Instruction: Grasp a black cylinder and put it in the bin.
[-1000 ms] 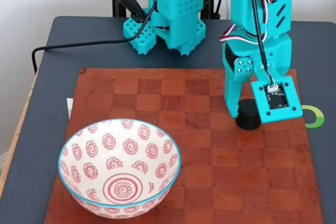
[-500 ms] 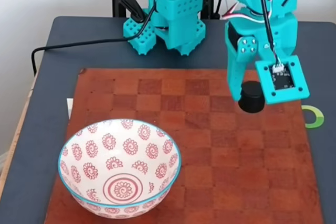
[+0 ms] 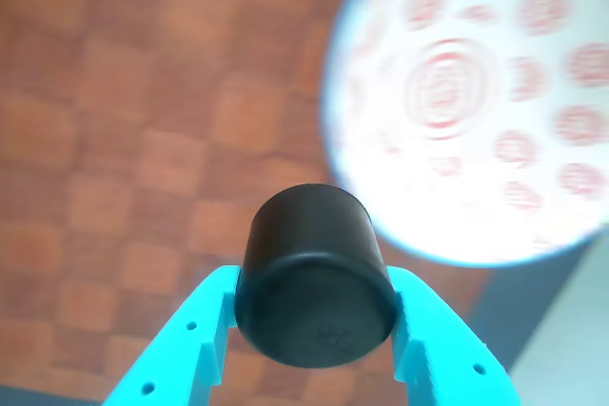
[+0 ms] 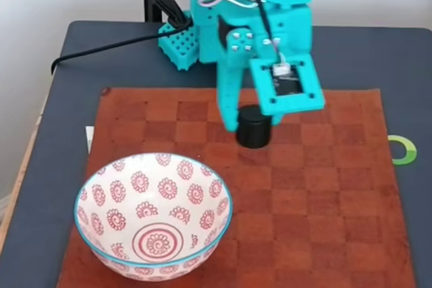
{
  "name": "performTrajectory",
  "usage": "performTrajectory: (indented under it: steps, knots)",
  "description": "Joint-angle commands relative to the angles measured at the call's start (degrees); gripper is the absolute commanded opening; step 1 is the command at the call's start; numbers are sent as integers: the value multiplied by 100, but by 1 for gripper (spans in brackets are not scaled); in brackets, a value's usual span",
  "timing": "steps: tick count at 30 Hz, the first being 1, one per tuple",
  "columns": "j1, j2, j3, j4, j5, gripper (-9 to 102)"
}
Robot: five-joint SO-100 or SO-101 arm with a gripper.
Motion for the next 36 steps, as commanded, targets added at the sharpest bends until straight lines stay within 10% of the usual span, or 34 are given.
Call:
performTrajectory:
  steps: [1,19,36]
  knots:
    - [466,18,-387,-44,-360,11]
    - [967,-1178,-475,-1986,-984,11]
    - [1090,-1767,-483,-2136,-984,24]
